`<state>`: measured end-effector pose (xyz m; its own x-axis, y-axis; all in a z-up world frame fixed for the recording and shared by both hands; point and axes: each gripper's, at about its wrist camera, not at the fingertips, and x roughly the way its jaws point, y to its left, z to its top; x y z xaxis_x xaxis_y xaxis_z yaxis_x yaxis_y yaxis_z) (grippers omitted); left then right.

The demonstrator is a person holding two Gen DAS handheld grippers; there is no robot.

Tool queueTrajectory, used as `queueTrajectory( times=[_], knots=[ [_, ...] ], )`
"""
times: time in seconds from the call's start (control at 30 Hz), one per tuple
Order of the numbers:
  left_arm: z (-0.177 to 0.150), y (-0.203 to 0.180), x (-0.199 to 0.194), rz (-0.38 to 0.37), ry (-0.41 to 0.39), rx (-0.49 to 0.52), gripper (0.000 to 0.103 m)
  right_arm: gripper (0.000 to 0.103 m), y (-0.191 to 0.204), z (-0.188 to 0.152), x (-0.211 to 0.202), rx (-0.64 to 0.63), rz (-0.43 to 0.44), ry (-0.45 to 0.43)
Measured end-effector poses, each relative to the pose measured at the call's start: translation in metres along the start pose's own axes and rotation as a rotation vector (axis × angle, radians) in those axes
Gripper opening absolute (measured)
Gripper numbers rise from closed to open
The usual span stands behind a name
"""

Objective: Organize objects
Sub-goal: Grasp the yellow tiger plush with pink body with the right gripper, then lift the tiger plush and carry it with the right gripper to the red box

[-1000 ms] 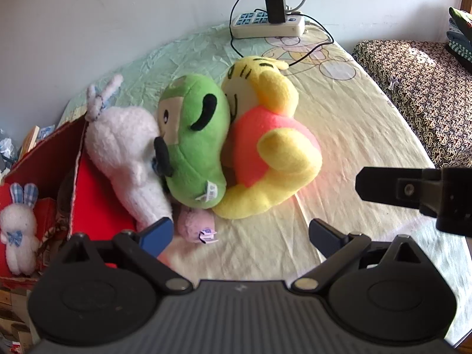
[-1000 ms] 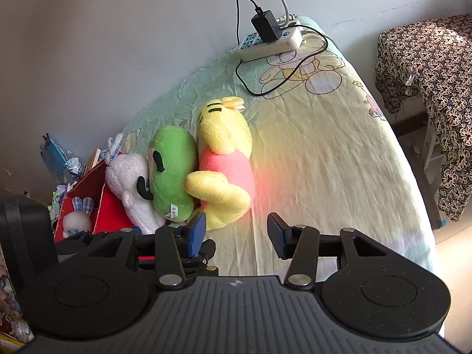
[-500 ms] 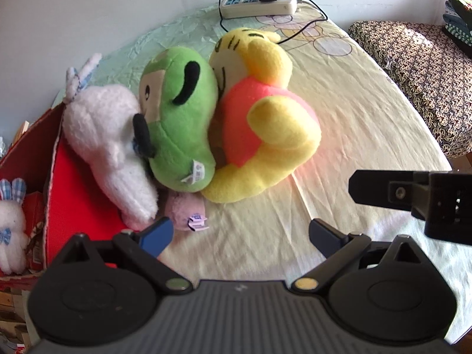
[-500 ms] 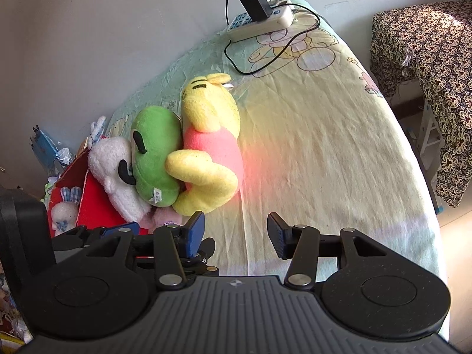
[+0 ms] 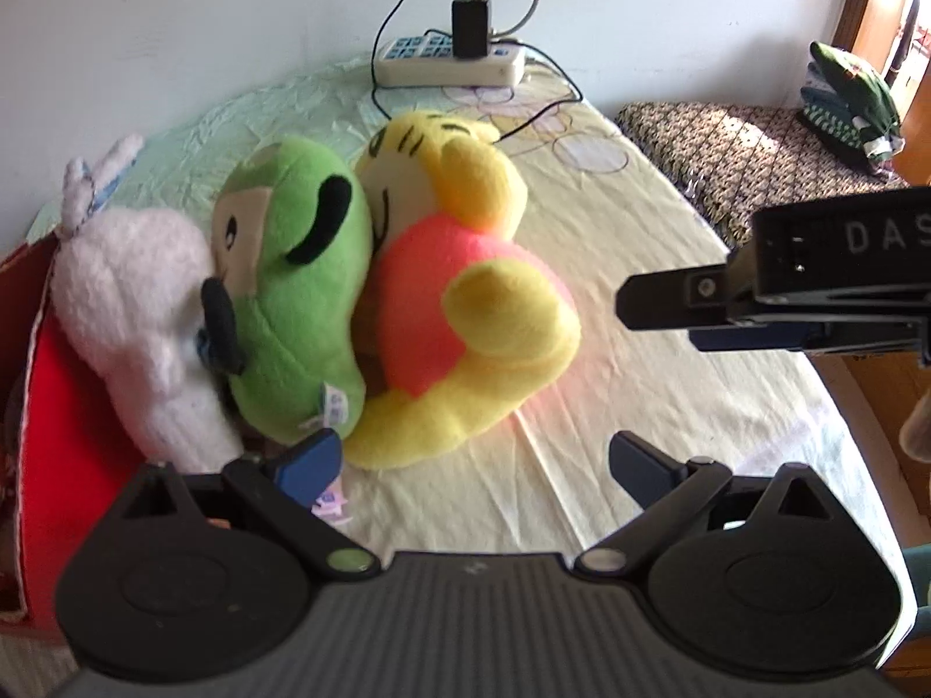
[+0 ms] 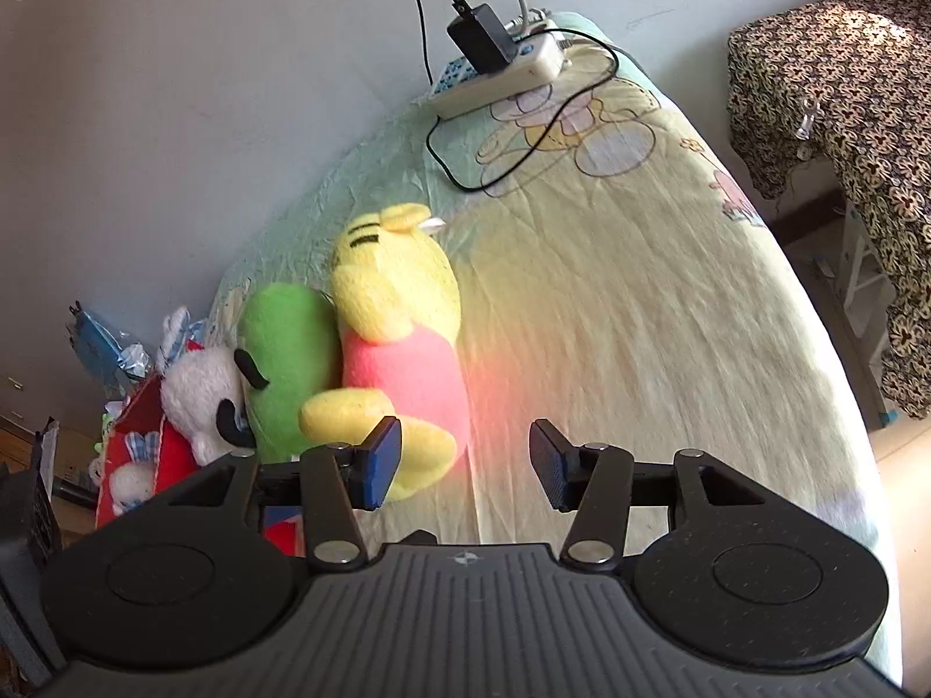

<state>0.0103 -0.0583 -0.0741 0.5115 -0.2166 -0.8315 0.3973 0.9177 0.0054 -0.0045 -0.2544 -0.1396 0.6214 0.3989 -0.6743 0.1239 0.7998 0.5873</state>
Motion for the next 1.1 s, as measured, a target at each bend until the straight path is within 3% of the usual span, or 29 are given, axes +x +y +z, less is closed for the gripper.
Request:
queueTrajectory(
  times=[0.2, 0.43, 0.57, 0.63, 0.73, 0.87, 1.1],
  knots=[
    [0.007, 0.005, 0.004, -0.093, -0.054, 0.007, 0.099, 0.059, 0.009, 0.017, 0.020, -0.047, 0.043, -0.024],
    [0.017, 0.012, 0.026, -0.123, -0.065, 0.027, 0.098, 0.065, 0.007, 0.035, 0.056, -0.027, 0.120, 0.057],
    [0.020, 0.010, 0.039, -0.095, -0.081, 0.051, 0.097, 0.065, 0.003, 0.042, 0.076, -0.006, 0.139, 0.118],
    [0.019, 0.008, 0.043, -0.082, -0.090, 0.073, 0.096, 0.064, -0.002, 0.044, 0.084, 0.021, 0.167, 0.154],
    [0.018, 0.005, 0.049, -0.076, -0.094, 0.092, 0.095, 0.053, -0.011, 0.042, 0.091, 0.082, 0.216, 0.185],
    [0.017, 0.000, 0.050, -0.091, -0.095, 0.106, 0.095, 0.042, -0.017, 0.038, 0.087, 0.119, 0.259, 0.176],
    [0.005, -0.022, 0.043, -0.152, -0.079, 0.134, 0.095, 0.039, -0.025, 0.026, 0.061, 0.104, 0.251, 0.167]
  ],
)
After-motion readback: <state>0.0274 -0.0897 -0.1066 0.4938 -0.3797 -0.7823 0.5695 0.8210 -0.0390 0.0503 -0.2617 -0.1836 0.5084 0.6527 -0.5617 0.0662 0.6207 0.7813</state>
